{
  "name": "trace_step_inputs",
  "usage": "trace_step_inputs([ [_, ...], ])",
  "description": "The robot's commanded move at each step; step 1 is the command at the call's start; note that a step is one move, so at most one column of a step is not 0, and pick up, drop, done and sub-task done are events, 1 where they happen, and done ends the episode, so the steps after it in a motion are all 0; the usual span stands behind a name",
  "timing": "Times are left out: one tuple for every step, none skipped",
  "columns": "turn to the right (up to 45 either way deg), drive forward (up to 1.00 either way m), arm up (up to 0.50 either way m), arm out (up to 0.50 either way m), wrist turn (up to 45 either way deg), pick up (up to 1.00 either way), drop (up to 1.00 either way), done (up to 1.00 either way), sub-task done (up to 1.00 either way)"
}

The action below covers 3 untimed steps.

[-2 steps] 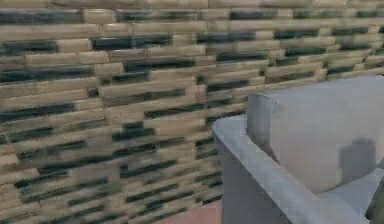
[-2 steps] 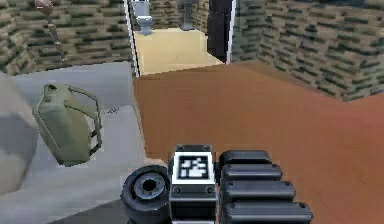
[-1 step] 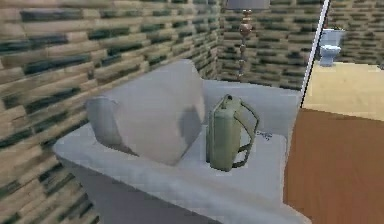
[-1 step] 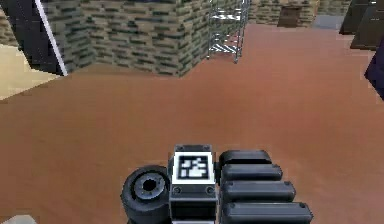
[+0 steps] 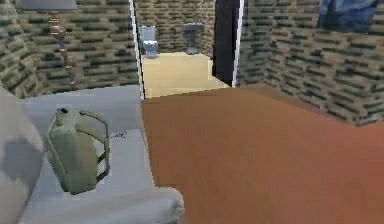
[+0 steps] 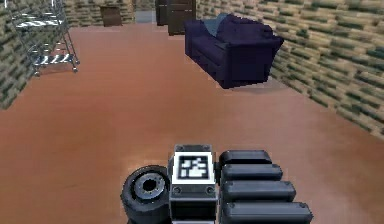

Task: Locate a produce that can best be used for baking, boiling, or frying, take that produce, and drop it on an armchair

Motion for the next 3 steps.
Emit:
trace_step_inputs([
  [36.0, 0.00, 0.00, 0.00, 0.0, 0.00, 0.00, 0.00, 0.00],
  [-45.0, 0.00, 0.00, 0.00, 0.0, 0.00, 0.00, 0.00, 0.00],
  [-45.0, 0.00, 0.00, 0.00, 0.0, 0.00, 0.00, 0.00, 0.00],
])
